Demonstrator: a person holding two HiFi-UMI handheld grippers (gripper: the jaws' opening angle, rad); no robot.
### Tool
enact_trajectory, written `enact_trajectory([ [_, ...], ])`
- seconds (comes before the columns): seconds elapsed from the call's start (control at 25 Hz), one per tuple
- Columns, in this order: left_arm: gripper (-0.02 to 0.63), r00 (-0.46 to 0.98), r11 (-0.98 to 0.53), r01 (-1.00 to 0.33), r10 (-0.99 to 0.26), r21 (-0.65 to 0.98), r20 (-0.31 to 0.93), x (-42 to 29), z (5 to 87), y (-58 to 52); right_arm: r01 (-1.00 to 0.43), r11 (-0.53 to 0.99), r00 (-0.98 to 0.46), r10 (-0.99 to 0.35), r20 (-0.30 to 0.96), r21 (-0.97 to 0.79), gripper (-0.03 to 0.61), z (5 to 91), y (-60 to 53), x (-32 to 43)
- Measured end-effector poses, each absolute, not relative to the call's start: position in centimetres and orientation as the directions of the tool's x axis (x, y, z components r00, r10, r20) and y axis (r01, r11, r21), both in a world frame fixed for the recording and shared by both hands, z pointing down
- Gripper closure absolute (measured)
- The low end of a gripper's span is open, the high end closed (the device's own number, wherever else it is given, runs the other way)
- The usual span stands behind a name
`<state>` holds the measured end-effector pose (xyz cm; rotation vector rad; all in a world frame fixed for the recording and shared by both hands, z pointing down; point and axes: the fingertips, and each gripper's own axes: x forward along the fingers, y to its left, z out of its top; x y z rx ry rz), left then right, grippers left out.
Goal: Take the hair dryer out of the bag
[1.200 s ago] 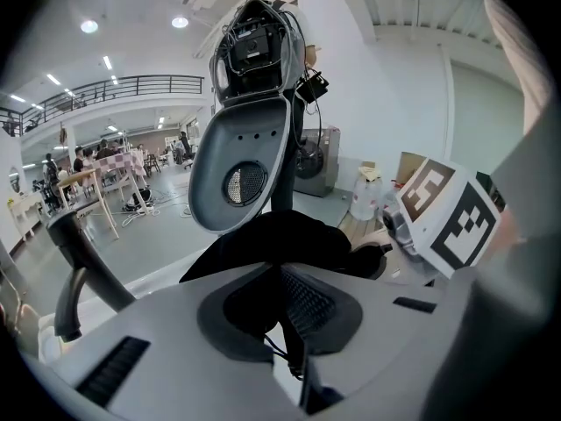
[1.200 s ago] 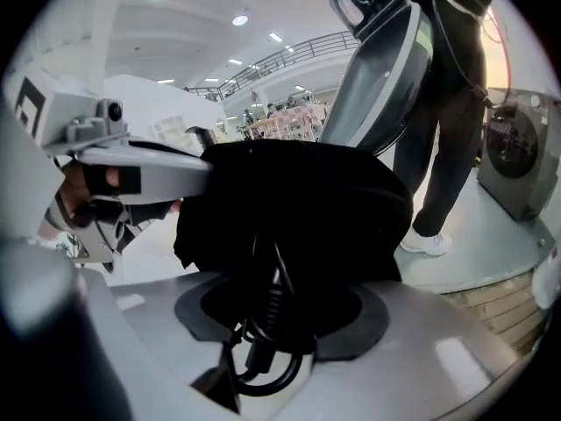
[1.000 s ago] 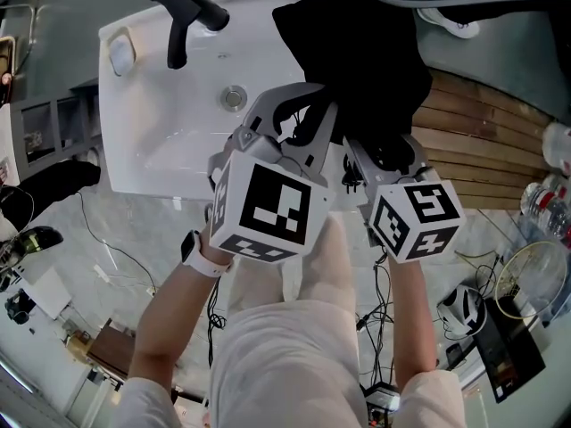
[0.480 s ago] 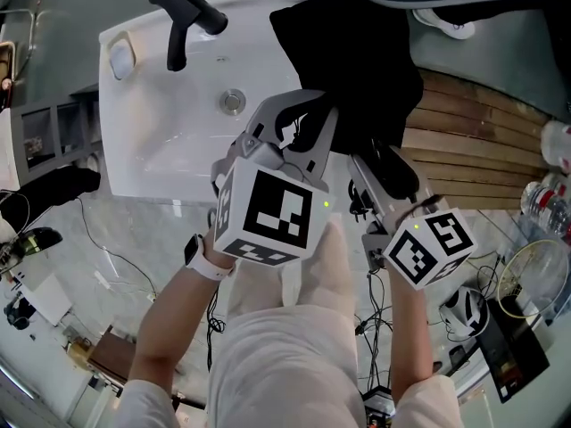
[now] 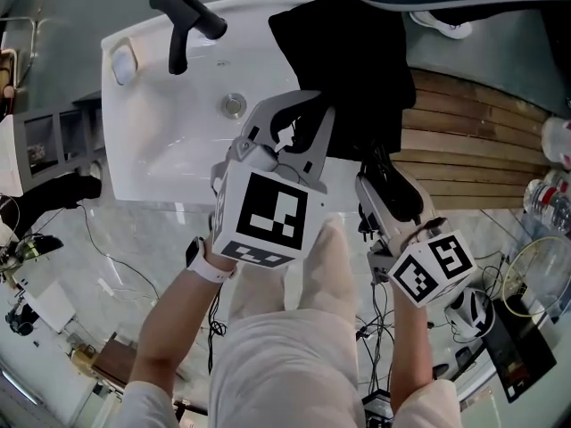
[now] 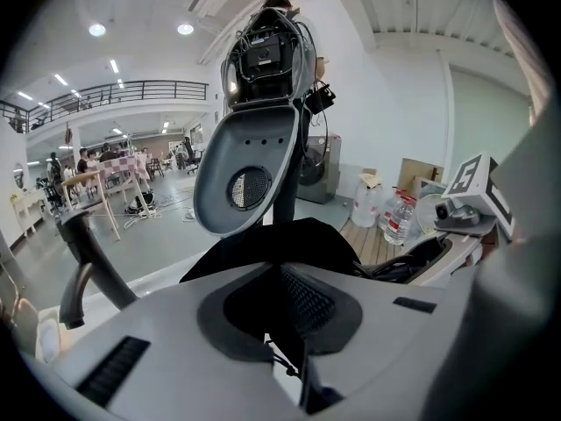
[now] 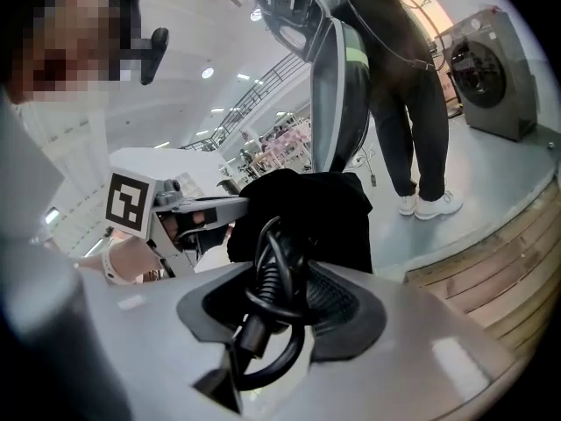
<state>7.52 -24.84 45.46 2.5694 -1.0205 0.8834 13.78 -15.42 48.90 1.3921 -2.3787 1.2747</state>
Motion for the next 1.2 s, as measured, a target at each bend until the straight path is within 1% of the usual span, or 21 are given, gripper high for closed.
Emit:
enact_trajectory([
  [0.44,0.594,0.567,-0.723,-0.691,-0.558,-0.019,0.606,6.4,43.0,-22.8,-0.743,0.213,-0.584,-0.670,0.458,-0.635,0.382,46.5,-10.5,13.3],
  [0.64,0.594,0.565,-0.723,-0.691,-0.557,-0.020,0.608,6.5,44.0,-23.2,-0.734,0.215,-0.594,-0.662,0.456,-0.644,0.382,47.1,-9.7,13.4],
  [0.88,0.594,0.546,-0.711,-0.703,-0.560,-0.023,0.623,6.1,45.8,-23.7,-0.700,0.247,-0.640,-0.634,0.434,-0.670,0.382,47.3,-8.8,13.3],
  [1.2,0.594,0.528,-0.704,-0.710,-0.554,-0.024,0.643,5.2,46.0,-23.3,-0.651,0.326,-0.709,-0.585,0.395,-0.686,0.382,45.3,-6.5,12.7],
])
